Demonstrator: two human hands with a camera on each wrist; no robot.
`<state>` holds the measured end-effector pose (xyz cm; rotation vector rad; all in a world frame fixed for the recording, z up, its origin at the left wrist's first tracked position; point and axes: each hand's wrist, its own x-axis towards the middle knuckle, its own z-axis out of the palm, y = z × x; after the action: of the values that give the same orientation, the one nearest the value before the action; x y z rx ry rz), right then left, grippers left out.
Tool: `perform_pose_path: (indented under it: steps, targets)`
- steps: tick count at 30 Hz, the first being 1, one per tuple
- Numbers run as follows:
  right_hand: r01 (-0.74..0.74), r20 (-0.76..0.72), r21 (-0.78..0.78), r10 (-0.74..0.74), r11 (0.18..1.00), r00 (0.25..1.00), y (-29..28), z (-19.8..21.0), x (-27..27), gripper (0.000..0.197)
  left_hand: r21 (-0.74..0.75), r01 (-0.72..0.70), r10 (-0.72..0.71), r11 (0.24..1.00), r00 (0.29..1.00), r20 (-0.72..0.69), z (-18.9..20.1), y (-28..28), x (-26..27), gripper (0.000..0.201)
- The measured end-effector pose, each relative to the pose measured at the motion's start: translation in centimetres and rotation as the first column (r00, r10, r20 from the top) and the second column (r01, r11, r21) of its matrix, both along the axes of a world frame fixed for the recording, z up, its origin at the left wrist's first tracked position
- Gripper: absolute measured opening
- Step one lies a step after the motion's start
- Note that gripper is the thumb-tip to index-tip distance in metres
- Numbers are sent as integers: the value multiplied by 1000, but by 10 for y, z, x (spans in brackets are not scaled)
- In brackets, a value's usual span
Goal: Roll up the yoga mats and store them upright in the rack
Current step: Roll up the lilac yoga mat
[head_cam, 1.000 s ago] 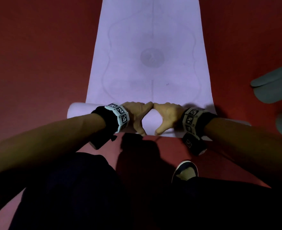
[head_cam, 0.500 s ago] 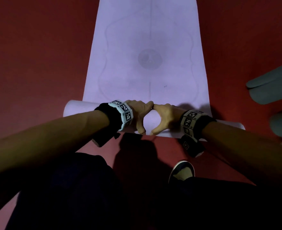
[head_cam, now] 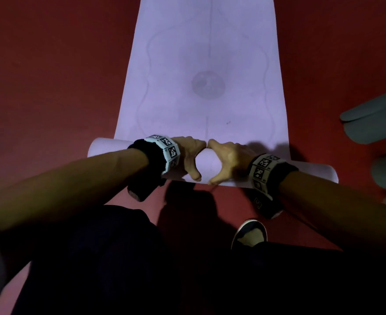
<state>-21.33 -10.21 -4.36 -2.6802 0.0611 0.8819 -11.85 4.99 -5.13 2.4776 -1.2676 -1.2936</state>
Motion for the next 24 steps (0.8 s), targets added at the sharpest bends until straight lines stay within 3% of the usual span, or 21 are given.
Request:
perform_pose_path:
  steps: [2,5,11,15,20,23,24]
  targets:
    - [74,-10,49,-74,996,997,-3,-1,1,88,-33,51,-48,998,994,95,3,3,-4,91]
    - [118,-57,113,-112,987,992,-5,-4,7,96,-17,85,-80,996,980,181,8,3,-7,89]
    - [-3,-47,79,6,997,999,-1,3,3,99,50,-40,38,998,999,27,5,7,3,77]
    - [-30,-89,9,30,1000,996,1,0,4,78,67,-20,18,998,999,38,4,12,-7,74]
    - [64,-196,118,-40,991,980,-7,0,9,62,73,15,-23,997,993,117,17,16,-14,75]
    - [79,-153,147,-56,986,987,-4,3,11,81,140,-16,1,990,994,107,21,17,-6,51]
    - [46,-123,144,-28,989,992,-2,4,10,95,154,-48,35,987,996,85,22,17,-5,58]
